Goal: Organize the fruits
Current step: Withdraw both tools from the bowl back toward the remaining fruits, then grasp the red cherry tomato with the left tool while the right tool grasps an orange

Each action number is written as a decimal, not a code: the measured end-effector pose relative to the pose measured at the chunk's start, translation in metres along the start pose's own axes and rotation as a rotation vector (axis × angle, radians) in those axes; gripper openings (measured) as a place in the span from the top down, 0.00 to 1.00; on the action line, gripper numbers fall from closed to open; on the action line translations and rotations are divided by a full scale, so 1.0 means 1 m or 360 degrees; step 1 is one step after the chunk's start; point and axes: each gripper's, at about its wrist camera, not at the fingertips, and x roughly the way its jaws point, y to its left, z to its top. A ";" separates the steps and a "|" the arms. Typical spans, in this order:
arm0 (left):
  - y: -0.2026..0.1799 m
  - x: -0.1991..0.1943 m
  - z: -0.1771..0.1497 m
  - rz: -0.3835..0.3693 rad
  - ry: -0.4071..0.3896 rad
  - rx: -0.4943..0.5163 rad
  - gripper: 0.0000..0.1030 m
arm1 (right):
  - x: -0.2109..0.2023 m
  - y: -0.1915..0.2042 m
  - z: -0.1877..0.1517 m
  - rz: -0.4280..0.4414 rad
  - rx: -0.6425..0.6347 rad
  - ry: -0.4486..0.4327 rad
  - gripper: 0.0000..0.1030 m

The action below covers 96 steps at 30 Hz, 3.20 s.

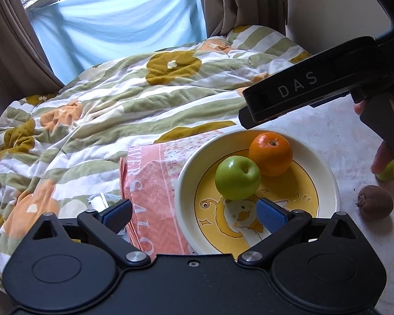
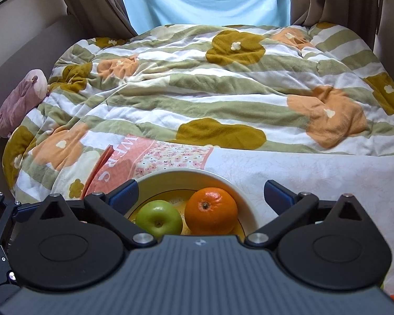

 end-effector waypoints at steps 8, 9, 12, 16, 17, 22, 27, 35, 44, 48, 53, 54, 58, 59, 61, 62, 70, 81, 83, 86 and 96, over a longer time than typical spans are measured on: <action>-0.010 -0.045 0.004 0.0107 -0.0078 -0.0057 0.01 | -0.055 0.001 -0.005 -0.0003 -0.0086 -0.0030 0.00; -0.012 -0.053 0.004 0.0123 -0.0086 -0.0069 0.01 | -0.063 0.001 -0.007 -0.0015 -0.0104 -0.0042 0.00; -0.019 -0.073 0.001 0.0169 -0.0110 -0.0113 0.01 | -0.089 0.000 -0.014 -0.0010 -0.0163 -0.0079 0.00; -0.031 -0.099 -0.002 0.0218 -0.0136 -0.0197 0.01 | -0.127 -0.009 -0.024 0.0015 -0.0188 -0.0136 0.00; -0.034 -0.105 -0.003 0.0224 -0.0143 -0.0212 0.01 | -0.137 -0.012 -0.027 0.0019 -0.0185 -0.0157 0.00; -0.050 -0.135 -0.007 0.0288 -0.0200 -0.0265 0.01 | -0.188 -0.036 -0.045 0.0029 -0.0172 -0.0269 0.00; -0.074 -0.164 -0.012 0.0303 -0.0262 -0.0321 0.01 | -0.231 -0.066 -0.068 0.0009 -0.0178 -0.0320 0.00; -0.136 -0.185 -0.026 0.0230 -0.0293 -0.0293 0.01 | -0.277 -0.123 -0.109 -0.0055 -0.0148 -0.0347 0.00; -0.210 -0.165 -0.041 -0.0006 -0.0273 -0.0122 0.03 | -0.279 -0.186 -0.164 -0.0101 -0.0045 -0.0293 0.00; -0.238 -0.144 -0.047 -0.0190 -0.0242 -0.0018 0.04 | -0.267 -0.207 -0.183 -0.0109 0.0079 -0.0265 0.00; -0.270 -0.104 -0.059 -0.0344 -0.0173 0.0108 0.07 | -0.242 -0.218 -0.205 -0.0158 0.0111 -0.0219 0.00; -0.275 -0.095 -0.062 -0.0363 -0.0160 0.0130 0.07 | -0.236 -0.219 -0.210 -0.0163 0.0122 -0.0208 0.00; -0.290 -0.069 -0.070 -0.0405 -0.0126 0.0203 0.10 | -0.215 -0.221 -0.228 -0.0172 0.0146 -0.0165 0.00; -0.292 -0.064 -0.071 -0.0421 -0.0120 0.0214 0.12 | -0.210 -0.221 -0.233 -0.0172 0.0156 -0.0157 0.00; -0.296 -0.055 -0.073 -0.0445 -0.0115 0.0232 0.13 | -0.202 -0.222 -0.241 -0.0164 0.0186 -0.0151 0.00; -0.298 -0.051 -0.074 -0.0455 -0.0115 0.0245 0.15 | -0.197 -0.223 -0.243 -0.0158 0.0208 -0.0147 0.00; -0.311 -0.026 -0.077 -0.0489 -0.0080 0.0318 0.36 | -0.174 -0.231 -0.255 -0.0177 0.0299 -0.0148 0.00; -0.315 -0.029 -0.077 -0.0553 -0.0109 0.0360 0.64 | -0.168 -0.233 -0.257 -0.0166 0.0324 -0.0149 0.01; -0.313 -0.029 -0.078 -0.0557 -0.0098 0.0341 0.64 | -0.168 -0.233 -0.256 -0.0167 0.0324 -0.0147 0.01; -0.310 -0.029 -0.077 -0.0551 -0.0089 0.0321 0.64 | -0.167 -0.233 -0.256 -0.0170 0.0321 -0.0140 0.03; -0.294 -0.031 -0.083 -0.0519 -0.0077 0.0283 0.64 | -0.154 -0.229 -0.256 -0.0155 0.0308 -0.0111 0.08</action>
